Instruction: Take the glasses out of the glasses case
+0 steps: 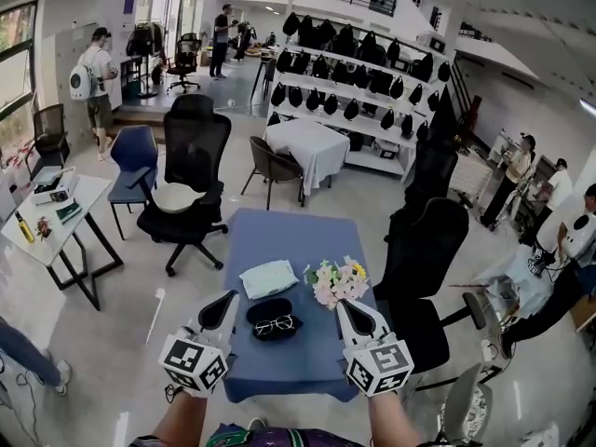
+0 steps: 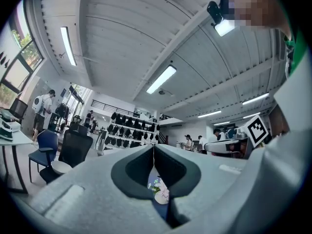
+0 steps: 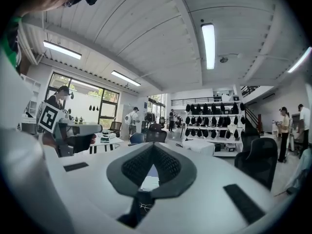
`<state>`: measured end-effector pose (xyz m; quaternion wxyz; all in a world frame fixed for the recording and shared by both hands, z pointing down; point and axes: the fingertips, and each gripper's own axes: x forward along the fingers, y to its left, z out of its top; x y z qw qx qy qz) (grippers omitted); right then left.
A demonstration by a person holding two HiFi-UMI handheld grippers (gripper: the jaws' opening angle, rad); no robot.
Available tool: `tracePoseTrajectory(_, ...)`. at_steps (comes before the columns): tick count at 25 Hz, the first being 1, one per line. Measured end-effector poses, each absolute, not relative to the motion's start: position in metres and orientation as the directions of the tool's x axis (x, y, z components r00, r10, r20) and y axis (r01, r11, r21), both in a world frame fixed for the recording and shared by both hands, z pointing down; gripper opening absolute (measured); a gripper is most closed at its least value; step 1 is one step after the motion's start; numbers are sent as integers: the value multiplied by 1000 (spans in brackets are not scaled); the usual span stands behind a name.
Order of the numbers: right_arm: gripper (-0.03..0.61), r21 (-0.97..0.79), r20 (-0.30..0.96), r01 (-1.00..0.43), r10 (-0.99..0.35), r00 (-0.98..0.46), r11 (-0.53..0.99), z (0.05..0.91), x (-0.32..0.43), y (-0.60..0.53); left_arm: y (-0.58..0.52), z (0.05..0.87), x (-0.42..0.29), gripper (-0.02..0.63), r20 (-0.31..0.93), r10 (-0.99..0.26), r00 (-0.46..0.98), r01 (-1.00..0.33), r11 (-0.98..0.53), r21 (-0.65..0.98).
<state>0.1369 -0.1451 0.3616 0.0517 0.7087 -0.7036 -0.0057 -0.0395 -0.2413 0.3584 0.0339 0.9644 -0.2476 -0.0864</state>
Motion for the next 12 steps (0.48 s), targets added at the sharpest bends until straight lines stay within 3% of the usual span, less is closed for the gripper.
tracePoseTrajectory(12, 3, 64, 91, -997, -995, -40, 46, 380, 159, -185, -264, 371, -18, 17, -130, -508, 852, -492, -860, 133)
